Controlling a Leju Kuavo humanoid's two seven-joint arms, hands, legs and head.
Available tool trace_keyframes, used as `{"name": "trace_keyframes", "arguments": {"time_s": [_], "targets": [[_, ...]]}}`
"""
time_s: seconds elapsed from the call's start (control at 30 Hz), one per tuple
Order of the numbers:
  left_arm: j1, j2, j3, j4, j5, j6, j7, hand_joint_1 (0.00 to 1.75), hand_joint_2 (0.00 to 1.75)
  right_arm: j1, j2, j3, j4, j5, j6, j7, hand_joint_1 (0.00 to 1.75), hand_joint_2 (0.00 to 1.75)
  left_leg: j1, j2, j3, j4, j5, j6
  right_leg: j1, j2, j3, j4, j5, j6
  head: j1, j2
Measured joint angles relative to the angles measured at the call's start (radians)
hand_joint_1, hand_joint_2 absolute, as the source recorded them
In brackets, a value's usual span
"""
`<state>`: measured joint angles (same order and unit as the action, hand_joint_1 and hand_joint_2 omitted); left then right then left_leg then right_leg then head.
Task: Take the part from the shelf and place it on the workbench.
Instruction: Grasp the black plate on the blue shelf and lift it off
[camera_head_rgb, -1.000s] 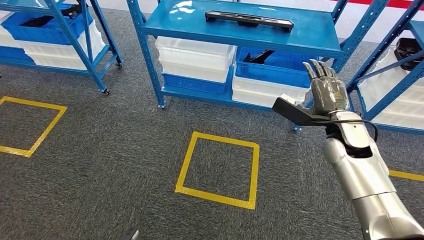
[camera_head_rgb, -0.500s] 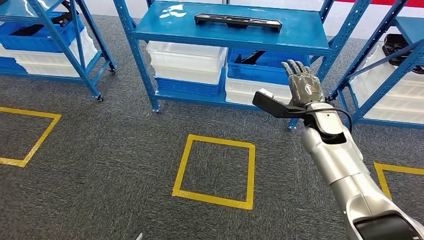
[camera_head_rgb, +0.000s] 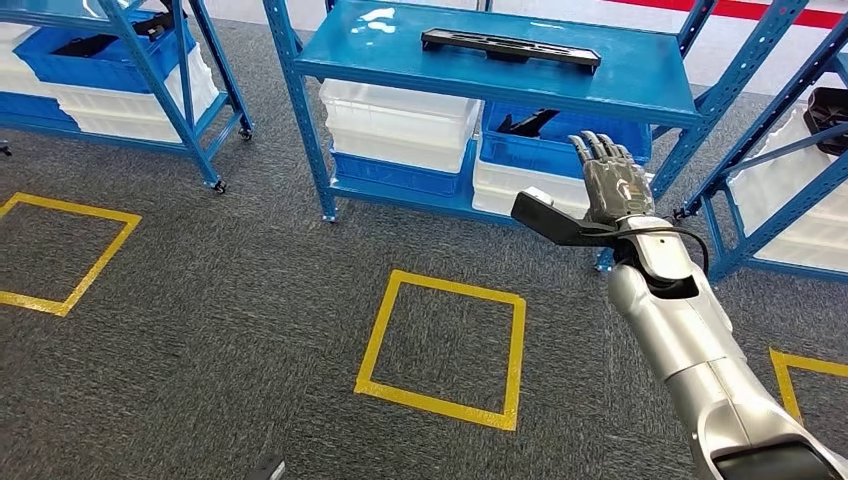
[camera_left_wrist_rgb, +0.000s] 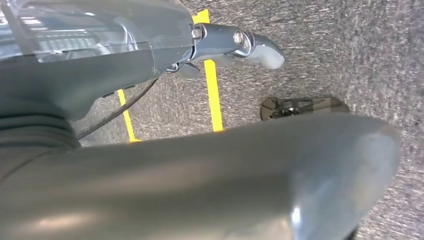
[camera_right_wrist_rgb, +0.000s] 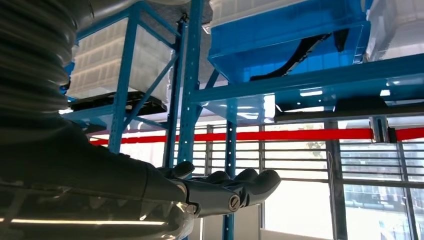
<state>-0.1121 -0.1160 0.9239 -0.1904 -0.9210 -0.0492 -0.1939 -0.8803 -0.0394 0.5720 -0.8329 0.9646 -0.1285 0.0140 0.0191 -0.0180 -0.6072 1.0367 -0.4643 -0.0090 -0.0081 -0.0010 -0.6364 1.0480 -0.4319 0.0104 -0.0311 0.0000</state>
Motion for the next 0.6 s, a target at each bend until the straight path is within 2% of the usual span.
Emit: {"name": "trace_keyframes", "arguments": {"time_s": [0.07, 0.13, 0.17, 0.2, 0.23, 0.3, 0.33, 0.37, 0.4, 0.47, 0.5, 0.53, 0.6], "targets": [[0.0, 0.0, 0.0, 0.0, 0.0, 0.0, -0.001, 0.0, 0.0, 0.001, 0.007, 0.001, 0.001, -0.004, -0.002, -0.001, 0.0, 1.75, -0.001, 0.0, 0.001, -0.005, -0.002, -0.01, 0.007, 0.002, 0.013, -0.026, -0.005, -0.003, -0.001, 0.0], [0.002, 0.0, 0.0, 0.0, 0.0, 0.0, -0.001, 0.0, 0.0, 0.003, 0.013, 0.001, 0.002, -0.006, -0.004, -0.001, 0.0, 1.75, -0.001, 0.003, 0.007, -0.007, -0.007, -0.02, 0.003, 0.003, 0.021, -0.032, -0.008, -0.008, -0.002, 0.0], [0.003, 0.001, 0.0, 0.0, 0.0, 0.0, -0.002, 0.0, 0.0, 0.003, 0.016, 0.001, 0.002, -0.007, -0.004, -0.001, 0.0, 1.75, -0.001, 0.005, 0.003, 0.009, -0.016, -0.023, -0.001, 0.003, 0.027, -0.035, -0.009, -0.013, -0.004, 0.0], [0.003, 0.001, 0.0, 0.0, 0.0, 0.0, -0.002, 0.0, 0.0, 0.003, 0.019, 0.002, 0.002, -0.008, -0.005, -0.001, 0.0, 1.75, -0.002, 0.007, -0.011, 0.044, -0.034, -0.025, -0.005, 0.003, 0.034, -0.038, -0.011, -0.018, -0.008, 0.0], [0.003, 0.002, 0.0, 0.0, 0.0, 0.0, -0.003, 0.0, 0.0, 0.004, 0.023, 0.002, 0.002, -0.009, -0.005, -0.001, 0.0, 1.75, -0.001, 0.009, -0.038, 0.104, -0.06, -0.026, -0.006, 0.002, 0.04, -0.039, -0.015, -0.024, -0.012, 0.0], [0.005, 0.002, 0.0, 0.0, 0.0, 0.0, -0.003, 0.0, 0.0, 0.009, 0.029, 0.003, 0.003, -0.01, -0.005, -0.001, 0.0, 1.75, -0.002, 0.009, -0.114, 0.246, -0.108, -0.027, -0.005, 0.002, 0.052, -0.039, -0.024, -0.03, -0.021, 0.0], [0.006, 0.002, 0.0, 0.0, 0.0, 0.0, -0.004, 0.0, 0.0, 0.012, 0.031, 0.004, 0.004, -0.011, -0.005, -0.001, 0.0, 1.75, -0.002, 0.009, -0.141, 0.288, -0.113, -0.028, -0.005, 0.002, 0.058, -0.039, -0.028, -0.031, -0.024, 0.0], [0.006, 0.002, 0.0, 0.0, 0.0, 0.0, -0.004, 0.0, 0.0, 0.015, 0.032, 0.005, 0.004, -0.011, -0.005, -0.001, 0.0, 1.75, -0.001, 0.009, -0.149, 0.287, -0.096, -0.028, -0.005, 0.002, 0.065, -0.039, -0.034, -0.03, -0.027, 0.0], [0.007, 0.002, 0.0, 0.0, 0.0, 0.0, -0.004, 0.0, 0.0, 0.016, 0.033, 0.005, 0.005, -0.012, -0.005, -0.001, 0.0, 1.75, 0.0, 0.01, -0.135, 0.241, -0.062, -0.028, -0.006, 0.002, 0.073, -0.039, -0.039, -0.028, -0.03, 0.0], [0.006, 0.004, 0.0, 0.0, 0.0, 0.0, -0.006, 0.0, 0.0, 0.016, 0.034, 0.006, 0.005, -0.013, -0.005, -0.002, 0.0, 1.75, 0.002, 0.013, -0.072, 0.094, 0.013, -0.028, -0.007, 0.003, 0.089, -0.039, -0.053, -0.018, -0.038, 0.0], [0.006, 0.004, 0.0, 0.0, 0.0, 0.0, -0.007, 0.0, 0.0, 0.015, 0.035, 0.006, 0.005, -0.014, -0.005, -0.002, 0.0, 1.75, 0.002, 0.013, -0.047, 0.038, 0.033, -0.027, -0.006, 0.004, 0.094, -0.039, -0.059, -0.012, -0.041, 0.0], [0.005, 0.004, 0.0, 0.0, -0.001, 0.0, -0.007, 0.0, 0.0, 0.014, 0.036, 0.006, 0.006, -0.015, -0.005, -0.003, 0.0, 1.75, 0.002, 0.013, -0.033, 0.007, 0.04, -0.025, -0.004, 0.005, 0.097, -0.039, -0.064, -0.006, -0.041, 0.0], [0.004, 0.004, -0.001, 0.0, -0.002, 0.0, -0.008, 0.0, 0.0, 0.013, 0.036, 0.007, 0.006, -0.015, -0.005, -0.004, 0.0, 1.75, -0.001, 0.009, -0.03, -0.003, 0.034, -0.015, -0.001, 0.006, 0.101, -0.038, -0.068, 0.001, -0.035, 0.0]]}}
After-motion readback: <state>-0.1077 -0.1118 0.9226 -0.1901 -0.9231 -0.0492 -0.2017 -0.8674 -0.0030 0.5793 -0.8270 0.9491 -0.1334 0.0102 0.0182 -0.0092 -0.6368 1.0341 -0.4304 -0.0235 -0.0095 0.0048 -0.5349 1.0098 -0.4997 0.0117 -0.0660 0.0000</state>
